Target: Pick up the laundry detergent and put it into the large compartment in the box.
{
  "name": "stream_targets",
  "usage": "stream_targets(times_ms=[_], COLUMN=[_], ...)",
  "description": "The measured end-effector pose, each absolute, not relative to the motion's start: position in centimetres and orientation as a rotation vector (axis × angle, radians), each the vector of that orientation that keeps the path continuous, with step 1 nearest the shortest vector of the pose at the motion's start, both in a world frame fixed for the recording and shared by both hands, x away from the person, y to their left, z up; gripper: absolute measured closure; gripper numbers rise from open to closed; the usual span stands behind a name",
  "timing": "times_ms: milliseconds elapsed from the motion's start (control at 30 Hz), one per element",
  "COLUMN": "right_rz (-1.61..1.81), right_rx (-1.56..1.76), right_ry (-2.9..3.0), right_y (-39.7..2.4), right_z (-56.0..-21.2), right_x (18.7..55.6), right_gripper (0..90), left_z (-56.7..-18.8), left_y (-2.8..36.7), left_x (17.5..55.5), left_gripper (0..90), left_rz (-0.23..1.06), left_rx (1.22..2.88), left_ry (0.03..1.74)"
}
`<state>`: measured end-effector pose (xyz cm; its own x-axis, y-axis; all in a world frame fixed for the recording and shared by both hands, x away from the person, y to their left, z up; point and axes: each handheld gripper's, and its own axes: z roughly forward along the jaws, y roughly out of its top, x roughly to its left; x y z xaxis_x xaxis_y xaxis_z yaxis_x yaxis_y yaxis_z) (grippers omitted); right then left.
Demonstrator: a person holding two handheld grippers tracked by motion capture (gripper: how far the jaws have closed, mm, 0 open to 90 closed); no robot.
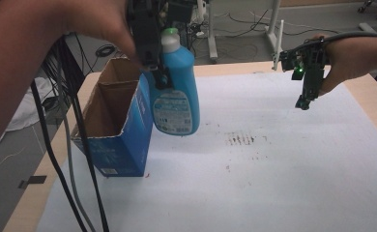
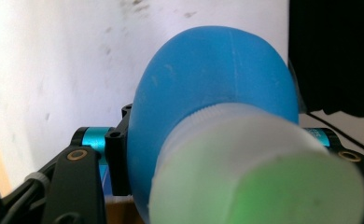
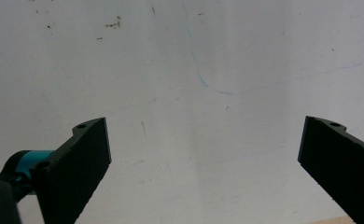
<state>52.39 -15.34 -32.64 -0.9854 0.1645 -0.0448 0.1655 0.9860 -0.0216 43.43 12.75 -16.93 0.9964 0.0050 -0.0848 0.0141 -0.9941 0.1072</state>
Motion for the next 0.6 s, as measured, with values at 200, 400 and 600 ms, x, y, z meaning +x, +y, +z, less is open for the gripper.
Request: stream_targets(times_ms=[200, 400, 600], right_rz=[-0.045, -0.047, -0.036], right_rx=[0.24, 0.217, 0.209], right_ry=[3.085, 3.084, 3.09], right_y=[-15.2, -14.9, -14.7], right_z=[-32.6, -32.8, -32.7], right_x=[52.1, 52.1, 52.1], right_gripper=[1.5, 1.5, 1.5], left_z=[-14.9, -13.1, -11.5], left_y=[14.6, 16.7, 18.9], left_x=[44.0, 44.2, 44.2], left_gripper=[37.2, 37.2, 37.2], left_rz=[-0.091, -0.114, -0.093], left_rx=[3.015, 2.958, 2.899], left_ry=[0.267, 0.454, 0.752])
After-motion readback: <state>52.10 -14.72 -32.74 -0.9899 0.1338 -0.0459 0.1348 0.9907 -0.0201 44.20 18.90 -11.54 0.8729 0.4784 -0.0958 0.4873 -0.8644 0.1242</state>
